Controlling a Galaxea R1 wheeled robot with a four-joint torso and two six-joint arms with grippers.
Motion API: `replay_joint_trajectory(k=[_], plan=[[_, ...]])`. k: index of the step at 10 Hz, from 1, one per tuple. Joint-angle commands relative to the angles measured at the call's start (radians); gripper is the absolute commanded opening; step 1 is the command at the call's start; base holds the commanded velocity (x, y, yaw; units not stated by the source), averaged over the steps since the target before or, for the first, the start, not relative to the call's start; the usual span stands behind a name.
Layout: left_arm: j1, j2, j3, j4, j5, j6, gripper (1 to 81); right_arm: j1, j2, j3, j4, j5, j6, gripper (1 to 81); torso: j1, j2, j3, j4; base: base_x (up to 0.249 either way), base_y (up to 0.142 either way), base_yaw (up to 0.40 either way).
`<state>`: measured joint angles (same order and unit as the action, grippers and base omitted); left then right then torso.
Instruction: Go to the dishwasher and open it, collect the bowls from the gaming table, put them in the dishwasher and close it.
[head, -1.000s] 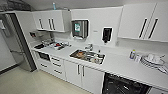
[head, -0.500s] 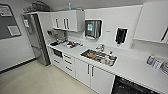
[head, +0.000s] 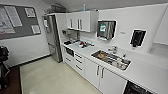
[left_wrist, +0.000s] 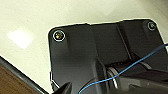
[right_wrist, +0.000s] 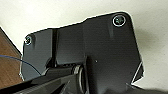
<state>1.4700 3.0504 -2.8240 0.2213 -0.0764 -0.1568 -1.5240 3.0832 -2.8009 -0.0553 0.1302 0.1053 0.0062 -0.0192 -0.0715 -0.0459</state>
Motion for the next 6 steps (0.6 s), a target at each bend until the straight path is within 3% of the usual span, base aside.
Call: replay_joint_trajectory(k=[1, 3, 6], plan=[[-0.049, -0.002, -0.006, 0.012, 0.046, 0.005, 81.1, 0.04, 0.005, 0.003, -0.009, -0.049, -0.001, 81.1, 0.0, 0.0, 0.0, 0.0, 0.0, 0.0, 0.359], [-0.047, -0.002, -0.006, 0.012, 0.046, 0.005, 81.1, 0.04, 0.005, 0.003, -0.009, -0.049, -0.001, 81.1, 0.0, 0.0, 0.039, 0.0, 0.0, 0.0, 0.359], [-0.047, -0.002, -0.006, 0.01, 0.046, 0.005, 81.1, 0.04, 0.005, 0.003, -0.009, -0.049, -0.001, 81.1, -0.002, -0.001, 0.048, 0.0, 0.0, 0.0, 0.359]])
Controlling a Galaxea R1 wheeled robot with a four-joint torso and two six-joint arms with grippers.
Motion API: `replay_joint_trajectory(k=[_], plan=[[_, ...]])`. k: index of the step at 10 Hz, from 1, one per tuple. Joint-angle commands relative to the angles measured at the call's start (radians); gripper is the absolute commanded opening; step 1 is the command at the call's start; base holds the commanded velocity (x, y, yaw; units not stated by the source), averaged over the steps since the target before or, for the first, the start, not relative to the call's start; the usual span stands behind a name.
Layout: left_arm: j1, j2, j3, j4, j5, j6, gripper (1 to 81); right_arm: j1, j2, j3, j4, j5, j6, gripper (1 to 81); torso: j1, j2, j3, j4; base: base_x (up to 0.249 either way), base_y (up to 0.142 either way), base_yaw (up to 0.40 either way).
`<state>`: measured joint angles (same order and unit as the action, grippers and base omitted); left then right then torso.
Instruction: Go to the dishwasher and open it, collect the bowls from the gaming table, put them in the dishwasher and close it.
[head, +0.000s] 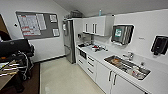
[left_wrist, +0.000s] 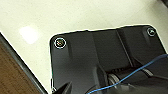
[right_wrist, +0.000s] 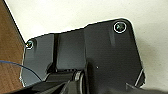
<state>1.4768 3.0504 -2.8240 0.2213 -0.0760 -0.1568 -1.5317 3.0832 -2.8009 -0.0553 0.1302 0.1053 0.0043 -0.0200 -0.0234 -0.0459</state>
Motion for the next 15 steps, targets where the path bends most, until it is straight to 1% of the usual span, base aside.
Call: replay_joint_trajectory(k=[1, 7, 12, 15], plan=[[-0.054, -0.001, -0.006, 0.012, 0.045, 0.003, 81.1, 0.047, 0.005, 0.002, -0.009, -0.049, -0.001, 81.1, 0.0, 0.0, 0.0, 0.0, 0.0, 0.0, 0.359], [-0.054, -0.001, -0.006, 0.013, 0.045, 0.005, 81.1, 0.051, 0.004, 0.003, -0.009, -0.049, -0.001, 81.1, 0.0, 0.0, 0.0, 0.0, 0.0, 0.0, 0.359], [-0.054, 0.002, -0.006, 0.013, 0.05, 0.017, 81.1, 0.049, 0.004, -0.002, -0.009, -0.049, -0.001, 81.1, 0.0, 0.0, 0.0, 0.0, 0.0, 0.0, 0.359], [-0.054, 0.002, -0.006, 0.013, 0.05, 0.019, 81.1, 0.049, 0.005, 0.003, -0.009, -0.049, -0.001, 81.1, 0.0, 0.0, 0.0, 0.0, 0.0, 0.0, 0.359]])
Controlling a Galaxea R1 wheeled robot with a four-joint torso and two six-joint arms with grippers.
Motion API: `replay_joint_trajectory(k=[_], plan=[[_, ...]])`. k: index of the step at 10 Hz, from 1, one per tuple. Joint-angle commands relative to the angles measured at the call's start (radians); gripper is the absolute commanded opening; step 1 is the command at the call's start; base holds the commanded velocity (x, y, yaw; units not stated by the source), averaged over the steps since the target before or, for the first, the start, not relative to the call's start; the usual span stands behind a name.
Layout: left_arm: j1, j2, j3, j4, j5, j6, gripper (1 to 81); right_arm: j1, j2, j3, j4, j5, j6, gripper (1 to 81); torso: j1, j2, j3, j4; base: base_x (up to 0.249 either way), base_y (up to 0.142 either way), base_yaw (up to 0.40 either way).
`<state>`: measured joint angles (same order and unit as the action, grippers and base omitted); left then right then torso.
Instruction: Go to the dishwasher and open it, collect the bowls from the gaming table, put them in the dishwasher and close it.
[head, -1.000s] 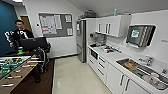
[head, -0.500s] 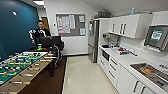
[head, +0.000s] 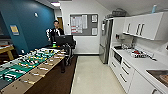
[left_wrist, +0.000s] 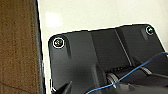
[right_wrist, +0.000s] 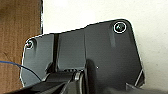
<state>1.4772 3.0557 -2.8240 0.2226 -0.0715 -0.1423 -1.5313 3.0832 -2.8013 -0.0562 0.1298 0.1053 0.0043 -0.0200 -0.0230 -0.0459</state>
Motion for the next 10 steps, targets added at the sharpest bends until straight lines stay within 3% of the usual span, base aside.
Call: replay_joint_trajectory(k=[1, 10], plan=[[-0.054, -0.001, -0.006, 0.012, 0.047, 0.004, 81.1, 0.047, 0.005, 0.003, -0.008, -0.048, 0.001, 81.1, 0.0, 0.0, 0.0, 0.0, 0.0, 0.0, 0.359], [-0.053, 0.003, -0.006, 0.012, 0.05, 0.004, 81.1, 0.044, 0.01, 0.002, -0.008, -0.048, -0.001, 81.1, 0.0, 0.0, 0.0, 0.0, 0.0, 0.0, 0.359]])
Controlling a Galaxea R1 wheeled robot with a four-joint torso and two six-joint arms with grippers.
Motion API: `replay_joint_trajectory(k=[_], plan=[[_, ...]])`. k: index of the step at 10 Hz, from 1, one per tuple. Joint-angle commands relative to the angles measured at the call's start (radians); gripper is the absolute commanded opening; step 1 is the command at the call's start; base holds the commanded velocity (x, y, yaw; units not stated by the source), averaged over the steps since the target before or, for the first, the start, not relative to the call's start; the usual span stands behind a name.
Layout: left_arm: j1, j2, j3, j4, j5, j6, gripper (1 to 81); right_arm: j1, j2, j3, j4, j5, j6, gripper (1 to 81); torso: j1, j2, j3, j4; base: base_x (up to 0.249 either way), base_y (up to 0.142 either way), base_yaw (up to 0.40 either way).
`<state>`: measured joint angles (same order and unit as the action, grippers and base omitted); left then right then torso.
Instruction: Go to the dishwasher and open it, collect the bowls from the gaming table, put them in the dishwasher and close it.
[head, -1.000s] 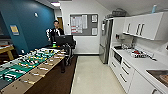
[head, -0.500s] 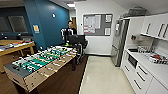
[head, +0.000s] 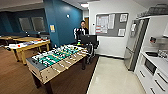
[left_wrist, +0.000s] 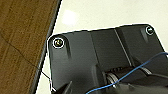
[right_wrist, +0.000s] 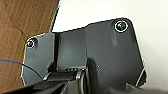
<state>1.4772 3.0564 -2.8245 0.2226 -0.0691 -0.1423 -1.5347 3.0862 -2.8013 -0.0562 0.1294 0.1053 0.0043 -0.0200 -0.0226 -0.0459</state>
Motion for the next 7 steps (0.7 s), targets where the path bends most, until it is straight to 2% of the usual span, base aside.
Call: replay_joint_trajectory(k=[1, 7], plan=[[-0.053, 0.004, -0.006, 0.012, 0.048, 0.004, 81.1, 0.047, 0.007, 0.002, -0.008, -0.048, -0.001, 81.1, 0.0, 0.0, 0.0, 0.0, 0.0, 0.0, 0.359], [-0.053, 0.004, -0.007, 0.012, 0.051, 0.012, 81.1, 0.046, 0.016, 0.0, -0.008, -0.05, -0.001, 81.1, 0.0, 0.0, 0.0, 0.0, 0.0, 0.0, 0.359]])
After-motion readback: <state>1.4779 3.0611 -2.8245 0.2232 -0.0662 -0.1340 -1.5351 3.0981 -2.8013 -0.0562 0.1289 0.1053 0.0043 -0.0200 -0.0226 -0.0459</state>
